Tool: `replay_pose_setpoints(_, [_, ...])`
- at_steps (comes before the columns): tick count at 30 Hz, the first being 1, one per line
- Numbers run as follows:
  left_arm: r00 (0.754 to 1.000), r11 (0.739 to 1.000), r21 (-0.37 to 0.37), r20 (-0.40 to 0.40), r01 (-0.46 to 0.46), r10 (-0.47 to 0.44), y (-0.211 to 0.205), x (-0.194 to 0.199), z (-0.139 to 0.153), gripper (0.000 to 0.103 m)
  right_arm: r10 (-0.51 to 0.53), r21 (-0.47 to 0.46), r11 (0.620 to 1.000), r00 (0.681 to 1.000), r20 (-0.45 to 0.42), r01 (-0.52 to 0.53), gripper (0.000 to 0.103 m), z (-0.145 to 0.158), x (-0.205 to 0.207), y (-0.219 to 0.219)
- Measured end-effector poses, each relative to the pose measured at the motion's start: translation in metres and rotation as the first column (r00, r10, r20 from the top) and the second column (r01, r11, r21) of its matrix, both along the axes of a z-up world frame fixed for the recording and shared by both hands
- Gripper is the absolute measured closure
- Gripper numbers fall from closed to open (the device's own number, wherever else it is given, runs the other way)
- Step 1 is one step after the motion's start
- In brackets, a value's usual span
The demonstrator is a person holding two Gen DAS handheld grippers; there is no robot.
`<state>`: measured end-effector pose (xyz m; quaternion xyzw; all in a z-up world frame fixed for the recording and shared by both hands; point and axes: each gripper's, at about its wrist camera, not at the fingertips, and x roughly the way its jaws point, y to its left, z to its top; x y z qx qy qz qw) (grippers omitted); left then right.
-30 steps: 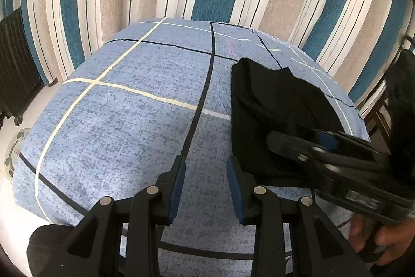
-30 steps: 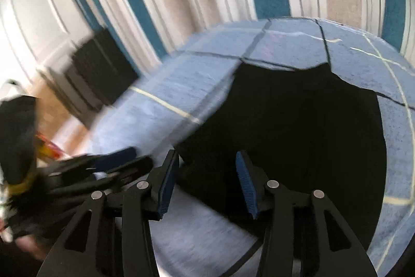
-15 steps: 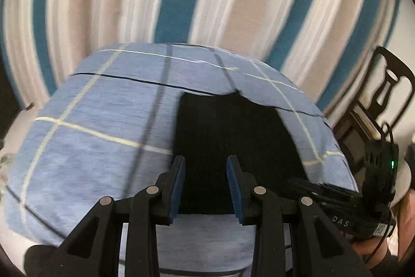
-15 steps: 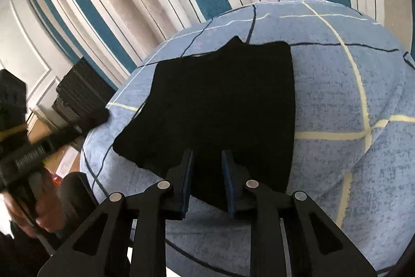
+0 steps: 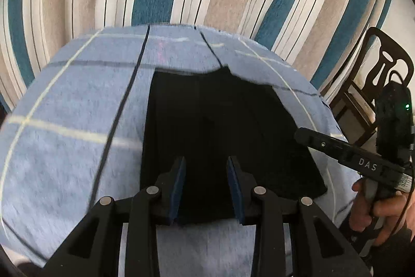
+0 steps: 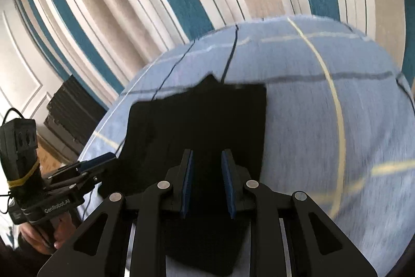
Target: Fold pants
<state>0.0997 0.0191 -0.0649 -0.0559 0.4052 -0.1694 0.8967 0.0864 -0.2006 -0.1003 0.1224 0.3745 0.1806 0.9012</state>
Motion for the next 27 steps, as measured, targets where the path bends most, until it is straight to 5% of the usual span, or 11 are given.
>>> replay_pose_setpoints(7, [0.999, 0.997, 0.072, 0.029, -0.021, 0.019, -0.005, 0.070, 0.009, 0.067, -0.031, -0.134, 0.991, 0.999, -0.029, 0.027, 0.078, -0.015, 0.064, 0.004])
replay_pose_setpoints(10, [1.000, 0.995, 0.099, -0.004, -0.026, 0.027, -0.006, 0.091, -0.007, 0.068, -0.055, -0.113, 0.992, 0.997, -0.060, 0.048, 0.078, -0.032, 0.072, -0.007])
replay_pose_setpoints(16, [0.999, 0.992, 0.123, 0.016, -0.032, 0.030, -0.005, 0.087, -0.022, 0.062, -0.049, -0.121, 0.992, 0.999, -0.025, 0.045, 0.071, -0.024, 0.054, -0.008])
replay_pose_setpoints(27, [0.998, 0.990, 0.129, 0.047, -0.047, 0.042, -0.004, 0.046, 0.003, 0.062, 0.078, -0.145, 0.987, 0.997, 0.024, -0.074, 0.067, -0.007, -0.027, 0.020])
